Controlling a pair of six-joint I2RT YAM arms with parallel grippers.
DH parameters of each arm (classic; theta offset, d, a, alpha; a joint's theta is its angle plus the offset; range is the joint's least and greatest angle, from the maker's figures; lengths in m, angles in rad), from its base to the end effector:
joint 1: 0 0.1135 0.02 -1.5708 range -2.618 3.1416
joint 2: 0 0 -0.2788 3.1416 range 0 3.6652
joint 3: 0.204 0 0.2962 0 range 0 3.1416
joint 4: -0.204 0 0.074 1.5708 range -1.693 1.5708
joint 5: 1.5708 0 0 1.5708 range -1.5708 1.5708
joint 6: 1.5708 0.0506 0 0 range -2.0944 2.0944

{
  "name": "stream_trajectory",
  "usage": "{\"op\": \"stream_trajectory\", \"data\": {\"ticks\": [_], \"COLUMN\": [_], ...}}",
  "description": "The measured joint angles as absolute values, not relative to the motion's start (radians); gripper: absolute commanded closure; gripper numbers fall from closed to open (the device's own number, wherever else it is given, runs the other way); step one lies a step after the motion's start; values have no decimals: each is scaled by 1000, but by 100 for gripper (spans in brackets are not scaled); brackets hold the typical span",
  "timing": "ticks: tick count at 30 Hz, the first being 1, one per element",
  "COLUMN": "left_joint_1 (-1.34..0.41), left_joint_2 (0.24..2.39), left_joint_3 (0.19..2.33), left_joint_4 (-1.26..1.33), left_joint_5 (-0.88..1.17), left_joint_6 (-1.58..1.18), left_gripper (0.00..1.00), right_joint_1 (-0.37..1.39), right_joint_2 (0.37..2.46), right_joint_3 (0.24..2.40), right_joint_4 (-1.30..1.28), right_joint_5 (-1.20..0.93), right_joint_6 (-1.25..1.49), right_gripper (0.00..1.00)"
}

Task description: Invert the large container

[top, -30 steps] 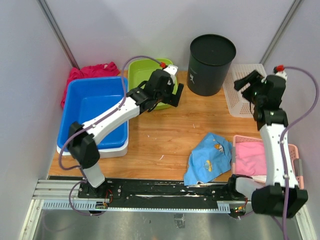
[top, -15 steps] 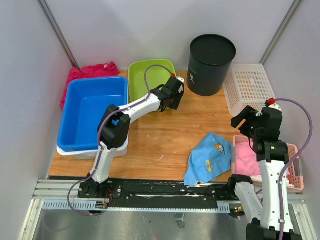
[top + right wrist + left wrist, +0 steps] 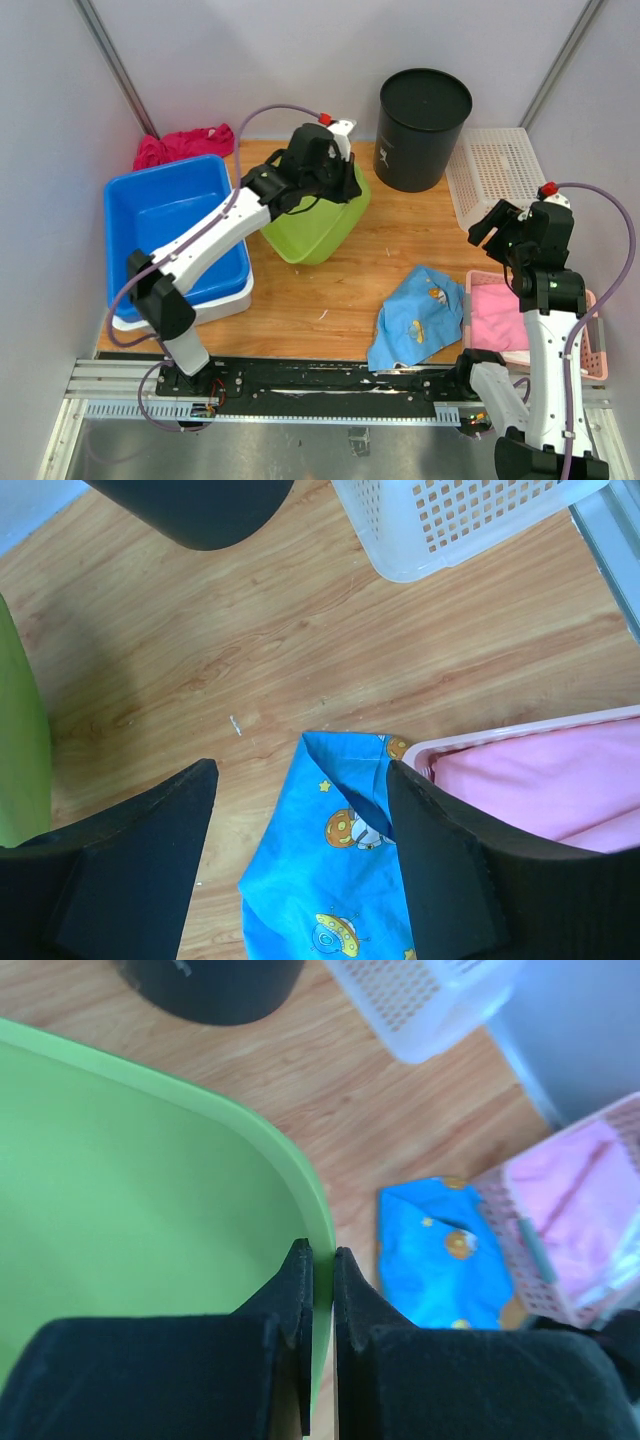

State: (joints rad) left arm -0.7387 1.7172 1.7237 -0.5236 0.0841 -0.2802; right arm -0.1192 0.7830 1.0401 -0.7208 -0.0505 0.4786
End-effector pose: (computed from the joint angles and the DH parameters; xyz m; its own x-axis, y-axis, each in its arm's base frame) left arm 0.3361 -0.3119 0.3897 -0.5517 0.1297 -0.8239 0.5956 0.7528 -0.2803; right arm 0.1979 -0.0211 0.3863 -0.3601 0.5064 -0.7835 0.2702 0.8605 0.4320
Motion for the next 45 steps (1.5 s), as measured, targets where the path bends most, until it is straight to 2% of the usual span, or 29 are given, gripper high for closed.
{"op": "stream_trajectory", "data": {"ticks": [11, 19, 27, 34, 40, 45], "left_joint_1": [-735, -656, -559, -441, -357, -319], "left_joint_2": [1470, 1345, 1412, 1529, 1579, 1635], "left_joint_3": [1542, 1325, 1093, 917, 855, 824], "left_joint_4": [-395, 37, 615, 1113, 1276, 1230], "left_joint_5": [347, 645, 778, 759, 722, 741], "left_joint_6": [-479, -858, -1324, -1700, -1789, -1747], "left_gripper": [100, 100, 100, 100, 100, 100], "right_joint_1": [-119, -119, -119, -119, -119, -119], "right_joint_2": [789, 774, 759, 739, 731, 733], "right_joint_3": [1040, 1040, 1040, 1040, 1040, 1040], "right_joint_4": [-715, -715, -716, -722, -732, -734], "right_joint_5": [-52, -51, -51, -44, -28, -16], "right_joint_6": [493, 498, 501, 501, 500, 497], "right_gripper": [31, 32, 32, 32, 32, 32]}}
